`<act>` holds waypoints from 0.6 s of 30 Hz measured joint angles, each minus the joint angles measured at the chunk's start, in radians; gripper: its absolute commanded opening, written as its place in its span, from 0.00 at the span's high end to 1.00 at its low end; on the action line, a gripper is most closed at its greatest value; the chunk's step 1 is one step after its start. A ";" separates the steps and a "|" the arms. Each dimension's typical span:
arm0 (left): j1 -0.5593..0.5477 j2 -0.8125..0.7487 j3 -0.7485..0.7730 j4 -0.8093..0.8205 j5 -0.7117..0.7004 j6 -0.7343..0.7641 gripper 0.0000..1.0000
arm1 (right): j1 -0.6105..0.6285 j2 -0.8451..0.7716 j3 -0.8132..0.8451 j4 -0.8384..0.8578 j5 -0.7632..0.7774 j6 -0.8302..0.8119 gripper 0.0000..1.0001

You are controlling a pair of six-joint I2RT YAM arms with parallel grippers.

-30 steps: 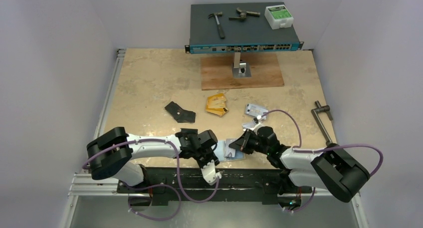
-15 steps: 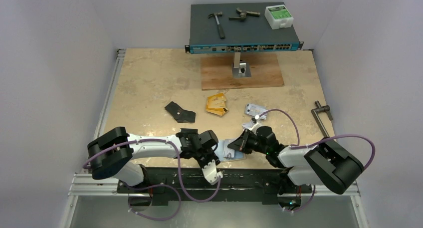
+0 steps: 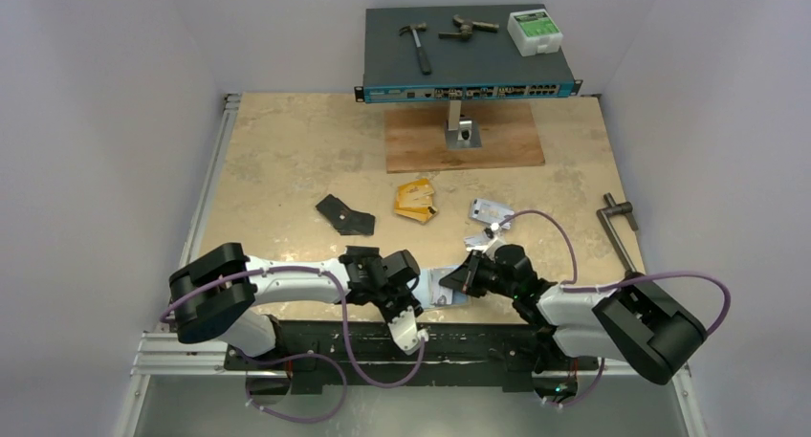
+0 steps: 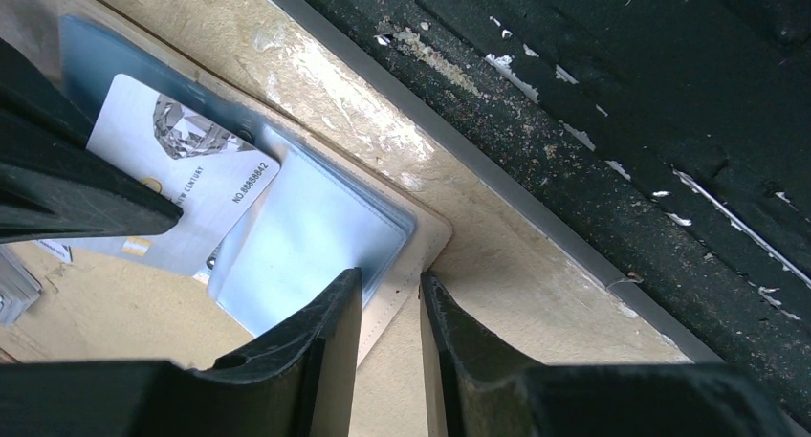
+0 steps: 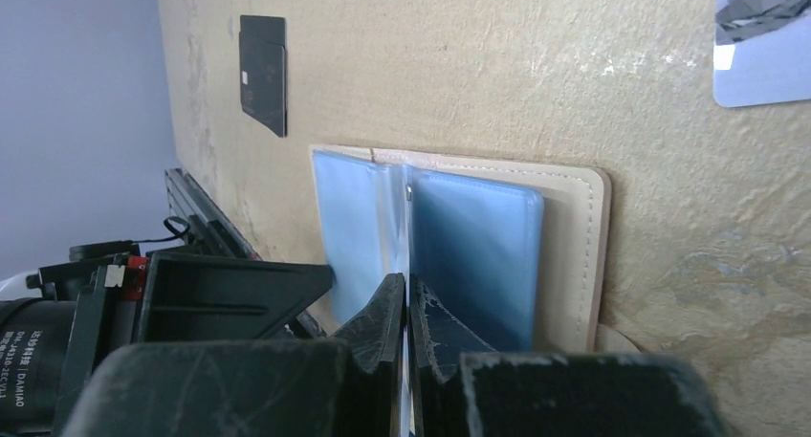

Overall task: Put the credit cards into the card holder
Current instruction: Insert the credit card into the card holder.

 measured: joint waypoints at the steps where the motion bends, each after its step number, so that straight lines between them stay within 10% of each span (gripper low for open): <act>1: -0.002 0.000 0.000 0.000 -0.003 0.000 0.73 | 0.000 0.006 -0.005 0.006 -0.001 0.002 1.00; 18: -0.010 0.000 0.001 0.000 -0.018 -0.017 0.75 | -0.006 0.071 -0.016 0.112 -0.051 0.001 1.00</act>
